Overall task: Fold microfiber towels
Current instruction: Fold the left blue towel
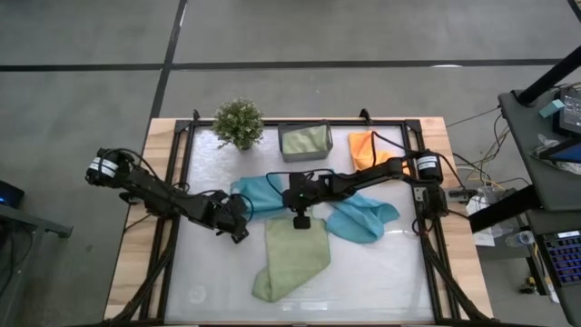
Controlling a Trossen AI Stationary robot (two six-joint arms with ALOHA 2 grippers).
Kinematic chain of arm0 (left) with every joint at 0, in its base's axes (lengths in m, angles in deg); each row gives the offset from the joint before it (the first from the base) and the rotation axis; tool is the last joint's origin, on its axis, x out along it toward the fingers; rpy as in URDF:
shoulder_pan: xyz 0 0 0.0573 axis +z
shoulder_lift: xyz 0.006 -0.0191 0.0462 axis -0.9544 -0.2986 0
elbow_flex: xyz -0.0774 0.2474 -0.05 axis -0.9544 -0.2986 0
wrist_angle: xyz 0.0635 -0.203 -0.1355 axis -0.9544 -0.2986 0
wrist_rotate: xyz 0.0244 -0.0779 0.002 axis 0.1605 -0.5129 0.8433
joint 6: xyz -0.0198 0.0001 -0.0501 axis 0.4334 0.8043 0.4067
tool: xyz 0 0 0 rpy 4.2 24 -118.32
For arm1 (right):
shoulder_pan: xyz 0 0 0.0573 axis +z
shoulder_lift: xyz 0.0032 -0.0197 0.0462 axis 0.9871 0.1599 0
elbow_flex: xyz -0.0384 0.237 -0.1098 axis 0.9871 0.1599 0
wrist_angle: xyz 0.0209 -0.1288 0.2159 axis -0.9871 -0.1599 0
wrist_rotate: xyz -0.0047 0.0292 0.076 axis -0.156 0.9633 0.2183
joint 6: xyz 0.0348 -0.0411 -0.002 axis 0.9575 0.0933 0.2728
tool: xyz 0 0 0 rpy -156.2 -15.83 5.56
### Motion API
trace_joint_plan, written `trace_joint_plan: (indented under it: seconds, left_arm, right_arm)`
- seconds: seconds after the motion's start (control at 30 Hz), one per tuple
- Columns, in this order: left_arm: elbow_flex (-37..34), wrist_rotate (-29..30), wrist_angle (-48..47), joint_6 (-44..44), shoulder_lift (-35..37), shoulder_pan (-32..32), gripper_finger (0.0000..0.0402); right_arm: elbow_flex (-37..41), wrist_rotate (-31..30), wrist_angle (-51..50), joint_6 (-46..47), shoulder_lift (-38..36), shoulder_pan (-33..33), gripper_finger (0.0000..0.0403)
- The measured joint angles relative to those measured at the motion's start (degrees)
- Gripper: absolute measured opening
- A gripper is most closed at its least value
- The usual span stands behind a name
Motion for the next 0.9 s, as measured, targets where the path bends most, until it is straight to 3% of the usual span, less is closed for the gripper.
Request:
trace_joint_plan:
  seconds: [0.27,0.47,0.6,0.67,0.8,0.9]
  left_arm:
    - [0.26,-4.01,-0.66,-0.03,1.37,0.03,0.0116]
    - [1.34,-9.62,-5.79,-0.81,7.2,0.0,0.0116]
    - [2.93,-9.98,-10.68,-1.87,11.83,-0.04,0.0116]
    - [3.23,-6.6,-10.39,-3.35,13.66,-0.06,0.0116]
    - [1.89,8.45,-6.93,-4.02,14.51,0.02,0.0116]
    - [-0.37,11.92,0.66,-4.85,12.28,0.02,0.0116]
  right_arm:
    - [1.08,0.12,-1.02,0.21,0.17,0.3,0.0009]
    - [1.38,0.02,-1.44,0.69,0.21,0.49,0.0009]
    - [1.47,-0.08,-1.27,0.14,0.21,0.61,0.0009]
    - [1.7,-0.09,-1.18,-0.34,0.21,0.74,0.0009]
    - [2.08,-0.09,-1.0,-0.34,0.21,0.76,0.0009]
    - [2.3,-0.09,-1.0,-0.25,0.21,0.76,0.0009]
